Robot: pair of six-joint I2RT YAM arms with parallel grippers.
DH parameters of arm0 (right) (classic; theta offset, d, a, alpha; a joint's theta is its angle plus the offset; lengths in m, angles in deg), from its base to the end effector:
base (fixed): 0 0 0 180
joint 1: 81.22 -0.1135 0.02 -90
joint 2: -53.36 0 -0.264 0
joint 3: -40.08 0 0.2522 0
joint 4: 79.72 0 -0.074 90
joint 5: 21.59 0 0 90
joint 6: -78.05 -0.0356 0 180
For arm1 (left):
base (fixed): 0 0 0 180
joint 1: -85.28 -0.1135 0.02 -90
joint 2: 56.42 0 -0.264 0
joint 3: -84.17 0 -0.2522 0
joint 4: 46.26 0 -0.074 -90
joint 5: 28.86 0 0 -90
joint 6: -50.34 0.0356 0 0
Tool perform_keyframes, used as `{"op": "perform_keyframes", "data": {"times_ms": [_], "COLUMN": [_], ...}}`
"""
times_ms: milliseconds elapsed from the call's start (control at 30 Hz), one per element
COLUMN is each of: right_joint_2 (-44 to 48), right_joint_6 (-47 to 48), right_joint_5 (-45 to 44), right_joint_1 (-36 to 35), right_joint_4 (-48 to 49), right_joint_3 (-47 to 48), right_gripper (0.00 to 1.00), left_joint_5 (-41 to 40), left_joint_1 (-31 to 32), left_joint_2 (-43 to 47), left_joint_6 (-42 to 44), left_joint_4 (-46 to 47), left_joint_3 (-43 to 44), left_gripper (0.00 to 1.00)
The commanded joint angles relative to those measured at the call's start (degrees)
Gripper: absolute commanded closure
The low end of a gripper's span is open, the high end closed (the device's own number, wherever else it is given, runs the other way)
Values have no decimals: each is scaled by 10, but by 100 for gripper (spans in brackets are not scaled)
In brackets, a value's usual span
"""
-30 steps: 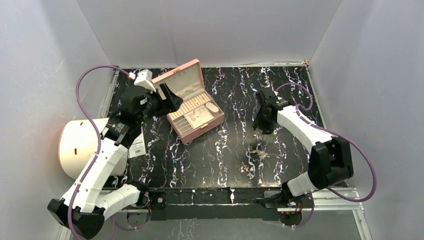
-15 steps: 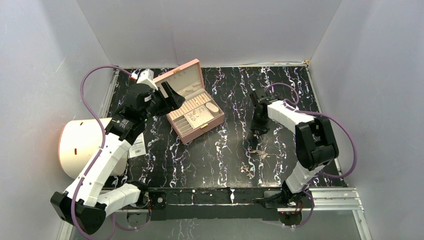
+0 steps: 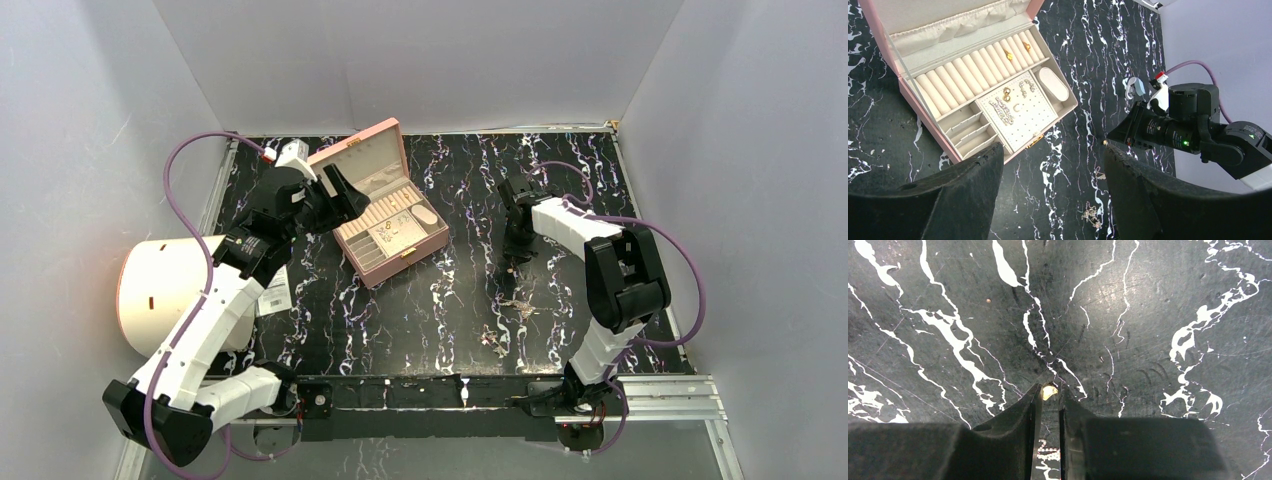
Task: Organize the mixed jewelry
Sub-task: Pick up the jewelry from the center of the board.
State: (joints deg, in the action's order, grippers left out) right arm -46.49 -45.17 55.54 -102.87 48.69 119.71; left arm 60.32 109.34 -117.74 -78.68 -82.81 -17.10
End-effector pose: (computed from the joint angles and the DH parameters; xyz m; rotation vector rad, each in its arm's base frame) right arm 0.3150 0.1165 0.1832 0.3274 2.7380 -0.0726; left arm 0.2171 -0.0964 0.3846 -0.2668 1.9549 -0.7222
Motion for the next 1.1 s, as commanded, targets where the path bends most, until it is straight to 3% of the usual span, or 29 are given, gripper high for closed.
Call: {"op": "perform_keyframes", "data": {"times_ms": [0,1067], "right_joint_2": [-2,-4], "right_joint_6": [10,-23], "right_joint_5": [-17,9], "right_joint_1": [7,8], "right_joint_4": [0,-28], "right_joint_3": [23,4], "right_gripper": [76,72], "left_joint_5": [-13,-12], "left_joint_1": [-1,-1], "left_joint_2": [4,11], "left_joint_6": [3,0], "left_joint_4": [1,1], "left_joint_3": [5,-10], "left_gripper": [30,30]}}
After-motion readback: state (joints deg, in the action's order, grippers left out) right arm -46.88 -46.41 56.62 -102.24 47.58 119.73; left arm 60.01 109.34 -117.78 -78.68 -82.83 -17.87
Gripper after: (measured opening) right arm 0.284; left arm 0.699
